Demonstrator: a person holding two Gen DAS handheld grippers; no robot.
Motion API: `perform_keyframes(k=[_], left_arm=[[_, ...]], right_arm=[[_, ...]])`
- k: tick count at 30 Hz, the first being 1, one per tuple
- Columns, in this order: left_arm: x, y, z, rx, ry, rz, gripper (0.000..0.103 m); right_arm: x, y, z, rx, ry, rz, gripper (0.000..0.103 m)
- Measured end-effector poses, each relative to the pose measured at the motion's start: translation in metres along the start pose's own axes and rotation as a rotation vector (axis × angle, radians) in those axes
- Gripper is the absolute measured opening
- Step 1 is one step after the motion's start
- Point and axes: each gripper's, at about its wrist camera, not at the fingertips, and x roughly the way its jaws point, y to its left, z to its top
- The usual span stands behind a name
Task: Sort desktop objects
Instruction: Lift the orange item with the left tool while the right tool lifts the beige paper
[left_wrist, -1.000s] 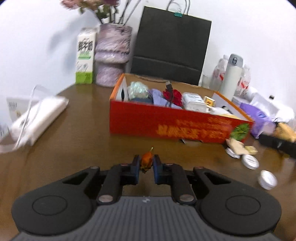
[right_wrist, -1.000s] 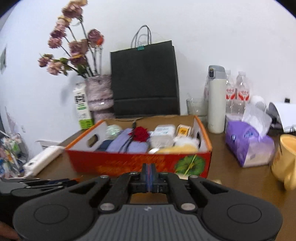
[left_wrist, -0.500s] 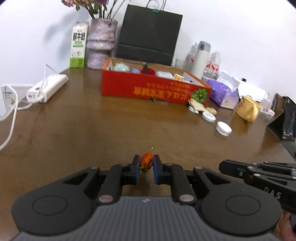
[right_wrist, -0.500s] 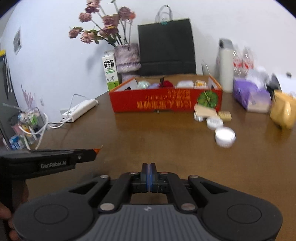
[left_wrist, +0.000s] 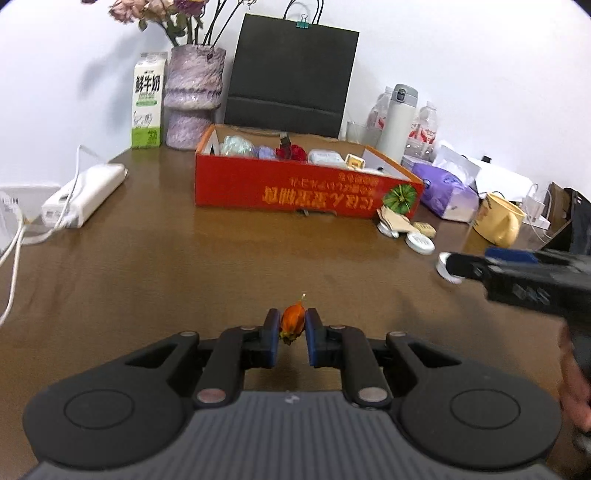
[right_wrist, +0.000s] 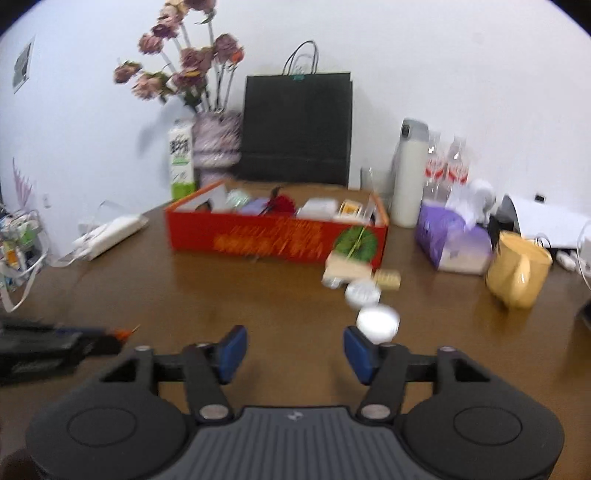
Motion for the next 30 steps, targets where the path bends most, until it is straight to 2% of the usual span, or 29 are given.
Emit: perform_keyframes(k=[5, 8, 10, 12, 13, 16, 19, 24, 26, 30], left_arm=[[0.040, 0.001, 0.035, 0.013, -0.005, -0.009, 0.015], [0.070, -0.004, 0.057, 0.037, -0.009, -0.007, 0.015], [0.088, -0.007, 0.069, 0.039, -0.004, -0.010, 0.015], [0.099, -0.009, 0.077, 0.040, -0.008, -0.026, 0.015], [0.103, -0.011, 0.077, 0.044, -0.008, -0.028, 0.015], [0.111, -0.014, 0.071, 0.068, 0.025, -0.038, 0.015], [0.110, -0.009, 0.069, 0.043, 0.062, -0.106, 0.015], [0.099, -0.008, 0.069, 0.047, 0.023, -0.086, 0.015], [0.097, -0.005, 0.067, 0.032, 0.025, -0.072, 0.015], [0.083, -0.004, 0.060, 0.015, 0.029, -0.065, 0.015]], right_arm=[[0.082, -0.024, 0.037, 0.025, 0.061, -0.014, 0.058], [0.129, -0.029, 0.056, 0.060, 0.086, 0.011, 0.058], [0.161, -0.030, 0.063, 0.055, 0.129, -0.010, 0.057], [0.184, -0.032, 0.063, 0.065, 0.167, -0.032, 0.036], [0.192, -0.035, 0.062, 0.096, 0.186, -0.039, 0.008], [0.190, -0.049, 0.060, 0.202, 0.177, 0.010, 0.001], [0.175, -0.060, 0.062, 0.267, 0.115, 0.035, 0.000], [0.140, -0.067, 0.068, 0.353, 0.042, 0.102, 0.000], [0.118, -0.062, 0.068, 0.341, 0.013, 0.120, 0.000], [0.092, -0.043, 0.058, 0.183, -0.024, 0.025, 0.000]])
